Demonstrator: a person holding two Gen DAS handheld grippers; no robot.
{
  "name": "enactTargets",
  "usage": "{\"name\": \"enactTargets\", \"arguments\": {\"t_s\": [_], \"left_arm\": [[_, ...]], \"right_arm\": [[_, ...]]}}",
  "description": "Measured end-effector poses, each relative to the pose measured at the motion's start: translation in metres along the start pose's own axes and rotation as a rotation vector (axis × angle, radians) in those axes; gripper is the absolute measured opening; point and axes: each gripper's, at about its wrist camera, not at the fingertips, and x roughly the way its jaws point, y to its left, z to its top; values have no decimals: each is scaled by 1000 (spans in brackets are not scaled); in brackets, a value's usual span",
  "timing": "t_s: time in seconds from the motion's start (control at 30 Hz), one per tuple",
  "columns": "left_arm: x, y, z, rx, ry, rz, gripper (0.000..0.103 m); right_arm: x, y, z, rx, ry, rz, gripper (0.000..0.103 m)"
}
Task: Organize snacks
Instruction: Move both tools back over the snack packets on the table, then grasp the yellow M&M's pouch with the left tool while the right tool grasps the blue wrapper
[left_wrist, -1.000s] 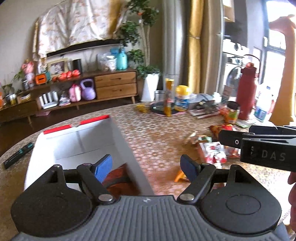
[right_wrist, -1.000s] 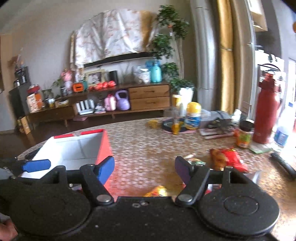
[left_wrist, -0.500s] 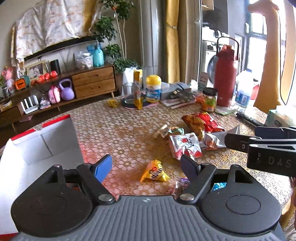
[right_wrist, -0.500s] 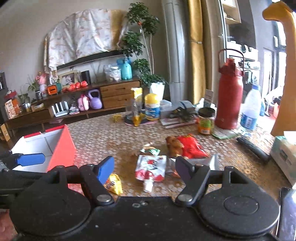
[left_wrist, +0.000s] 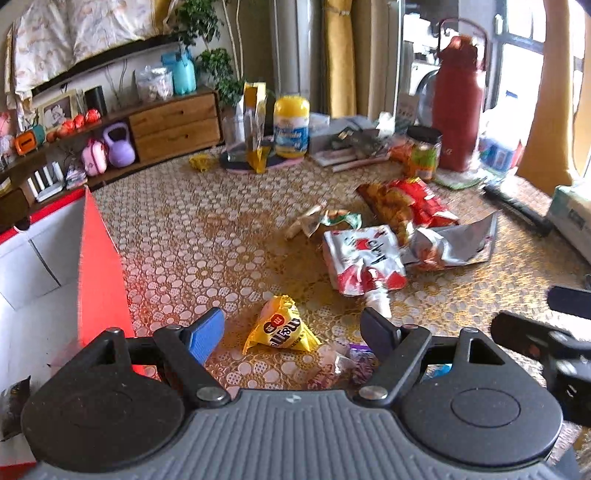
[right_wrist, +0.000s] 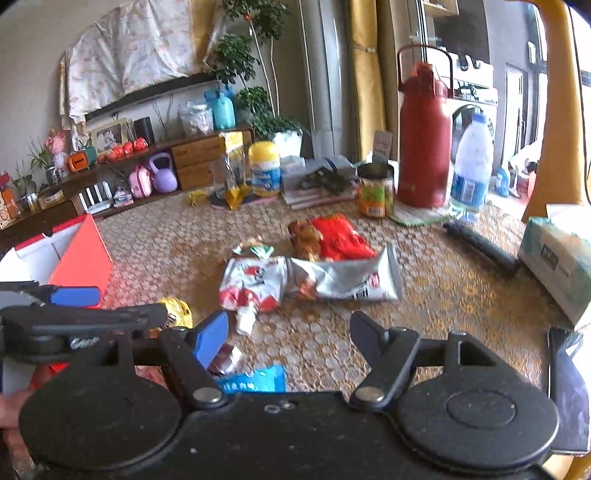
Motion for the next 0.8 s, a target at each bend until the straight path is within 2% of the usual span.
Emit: {"name": "enactTargets", "arguments": {"t_s": [0.43,0.8], "left_arm": [[47,11,-3,-34,59,41,81],[60,12,-15,-29,65,18,81]], "right_arm": [[12,-7,-16,12,49,22,75],[26,21,-36,-73,85,69,78]]}}
